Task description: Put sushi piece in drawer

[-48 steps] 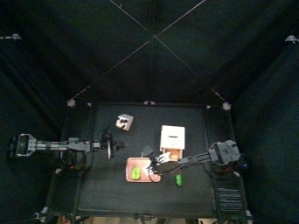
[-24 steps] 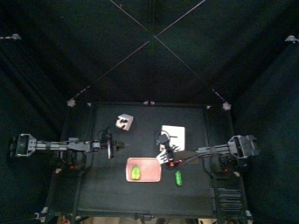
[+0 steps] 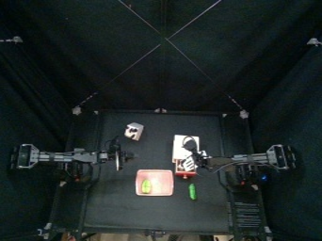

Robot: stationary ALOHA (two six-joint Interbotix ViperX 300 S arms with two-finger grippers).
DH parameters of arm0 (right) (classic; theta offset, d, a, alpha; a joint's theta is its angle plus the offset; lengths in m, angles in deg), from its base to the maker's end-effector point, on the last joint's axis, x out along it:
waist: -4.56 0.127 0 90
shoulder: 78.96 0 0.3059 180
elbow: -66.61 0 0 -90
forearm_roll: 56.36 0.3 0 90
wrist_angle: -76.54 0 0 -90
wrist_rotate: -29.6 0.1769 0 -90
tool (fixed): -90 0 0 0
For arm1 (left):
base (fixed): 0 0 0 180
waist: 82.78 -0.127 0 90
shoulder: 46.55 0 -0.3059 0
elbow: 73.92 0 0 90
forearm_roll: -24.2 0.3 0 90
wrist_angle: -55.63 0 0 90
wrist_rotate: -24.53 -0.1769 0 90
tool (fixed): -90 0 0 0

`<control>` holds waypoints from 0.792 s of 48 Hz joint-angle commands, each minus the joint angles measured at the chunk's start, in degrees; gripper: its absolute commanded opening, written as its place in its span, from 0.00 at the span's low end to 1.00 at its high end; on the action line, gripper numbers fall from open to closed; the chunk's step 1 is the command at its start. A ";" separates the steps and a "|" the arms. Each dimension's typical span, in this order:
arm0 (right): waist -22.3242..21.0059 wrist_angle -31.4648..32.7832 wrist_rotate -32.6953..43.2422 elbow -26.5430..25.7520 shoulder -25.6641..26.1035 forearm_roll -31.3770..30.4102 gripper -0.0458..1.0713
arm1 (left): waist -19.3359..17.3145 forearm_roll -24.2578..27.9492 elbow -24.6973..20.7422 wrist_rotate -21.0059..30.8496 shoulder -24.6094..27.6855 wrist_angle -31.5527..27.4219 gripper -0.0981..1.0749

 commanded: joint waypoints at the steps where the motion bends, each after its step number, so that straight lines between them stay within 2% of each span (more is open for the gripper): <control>1: -0.26 -3.52 0.09 1.41 3.60 -1.76 0.57 | -0.26 -0.09 -0.62 -0.18 -0.09 0.18 0.29; 19: -0.35 -19.34 0.09 9.23 6.77 -6.15 0.57 | -0.35 -0.09 -0.35 -0.09 -0.09 0.18 0.29; 38: -0.62 -20.57 -0.18 11.87 6.77 -6.06 0.60 | -0.35 -0.09 -0.18 -0.09 -0.09 0.18 0.29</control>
